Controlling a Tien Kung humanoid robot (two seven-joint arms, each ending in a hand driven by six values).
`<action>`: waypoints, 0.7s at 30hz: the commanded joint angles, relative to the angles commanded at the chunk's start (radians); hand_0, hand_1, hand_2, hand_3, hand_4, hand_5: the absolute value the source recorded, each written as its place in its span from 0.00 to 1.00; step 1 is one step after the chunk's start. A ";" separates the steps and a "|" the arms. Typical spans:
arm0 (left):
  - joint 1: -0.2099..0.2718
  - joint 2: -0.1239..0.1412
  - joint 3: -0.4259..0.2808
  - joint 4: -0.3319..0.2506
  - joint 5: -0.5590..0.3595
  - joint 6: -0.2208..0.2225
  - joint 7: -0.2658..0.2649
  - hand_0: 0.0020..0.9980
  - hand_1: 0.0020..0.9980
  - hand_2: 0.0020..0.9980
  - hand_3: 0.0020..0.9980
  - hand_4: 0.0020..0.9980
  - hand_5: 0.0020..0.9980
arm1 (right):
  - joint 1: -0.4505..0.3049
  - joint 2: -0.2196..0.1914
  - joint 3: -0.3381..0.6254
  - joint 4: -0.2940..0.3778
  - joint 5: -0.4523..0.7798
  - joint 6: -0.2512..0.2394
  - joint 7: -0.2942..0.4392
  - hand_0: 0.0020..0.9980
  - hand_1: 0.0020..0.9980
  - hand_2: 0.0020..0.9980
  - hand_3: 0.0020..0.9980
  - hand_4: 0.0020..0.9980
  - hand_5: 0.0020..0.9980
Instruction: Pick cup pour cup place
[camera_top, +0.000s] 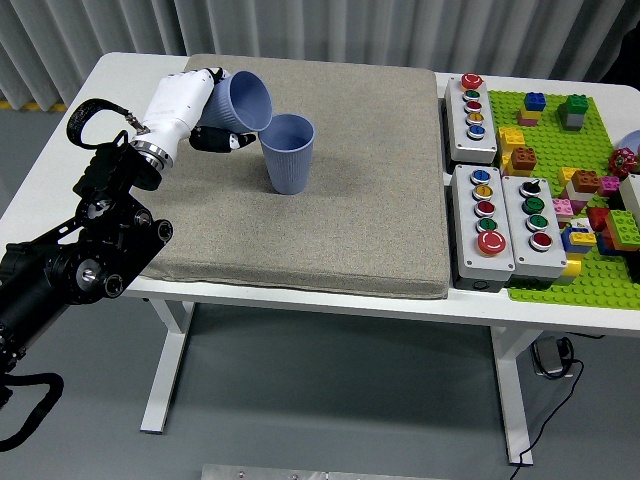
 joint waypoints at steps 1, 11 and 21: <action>-0.002 0.000 0.002 0.001 0.016 0.000 0.006 0.58 0.54 0.54 0.57 0.89 0.18 | -0.001 0.000 0.000 0.000 0.000 0.000 0.000 0.70 0.71 0.66 0.63 0.04 0.33; -0.032 0.003 0.026 0.001 0.150 -0.020 0.039 0.58 0.54 0.54 0.57 0.89 0.18 | -0.002 0.000 -0.002 0.000 0.004 -0.001 -0.001 0.70 0.71 0.66 0.63 0.04 0.33; -0.047 0.003 0.030 -0.002 0.215 -0.029 0.063 0.58 0.54 0.54 0.57 0.89 0.18 | 0.004 -0.002 -0.004 0.000 0.009 -0.002 -0.001 0.70 0.71 0.66 0.63 0.04 0.33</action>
